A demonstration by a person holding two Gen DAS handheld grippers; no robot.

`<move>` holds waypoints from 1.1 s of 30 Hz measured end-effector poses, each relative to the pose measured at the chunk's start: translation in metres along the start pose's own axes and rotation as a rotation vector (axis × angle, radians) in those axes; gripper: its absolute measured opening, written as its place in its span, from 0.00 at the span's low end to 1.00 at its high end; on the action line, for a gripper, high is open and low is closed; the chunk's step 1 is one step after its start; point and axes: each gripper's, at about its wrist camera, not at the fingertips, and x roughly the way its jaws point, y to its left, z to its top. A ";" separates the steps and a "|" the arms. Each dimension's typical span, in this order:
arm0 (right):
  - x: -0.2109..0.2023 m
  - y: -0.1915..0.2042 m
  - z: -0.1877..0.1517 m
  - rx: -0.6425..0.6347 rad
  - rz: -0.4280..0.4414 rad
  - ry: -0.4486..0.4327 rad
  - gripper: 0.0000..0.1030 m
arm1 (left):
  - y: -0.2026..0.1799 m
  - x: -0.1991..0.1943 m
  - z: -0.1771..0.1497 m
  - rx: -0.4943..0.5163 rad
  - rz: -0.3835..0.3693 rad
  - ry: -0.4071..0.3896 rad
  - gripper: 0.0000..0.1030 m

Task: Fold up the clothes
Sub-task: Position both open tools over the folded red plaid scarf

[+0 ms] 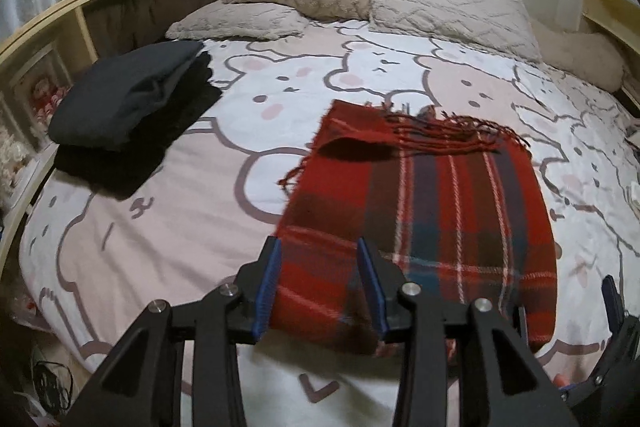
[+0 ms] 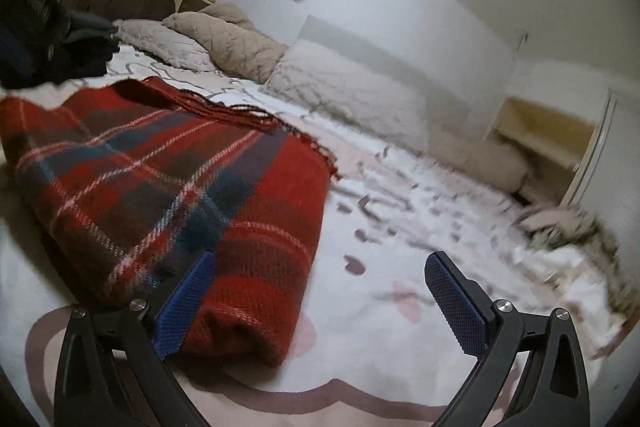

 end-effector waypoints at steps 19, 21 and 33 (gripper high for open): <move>0.028 -0.049 -0.016 0.326 0.300 0.225 1.00 | 0.031 0.037 -0.024 -0.048 0.053 0.056 0.50; 0.017 -0.050 -0.016 0.312 0.279 0.185 1.00 | 0.035 0.032 -0.026 -0.050 0.063 0.039 0.50; -0.013 -0.113 0.040 0.308 0.436 0.092 0.67 | 0.037 -0.008 -0.018 -0.055 -0.019 -0.109 0.50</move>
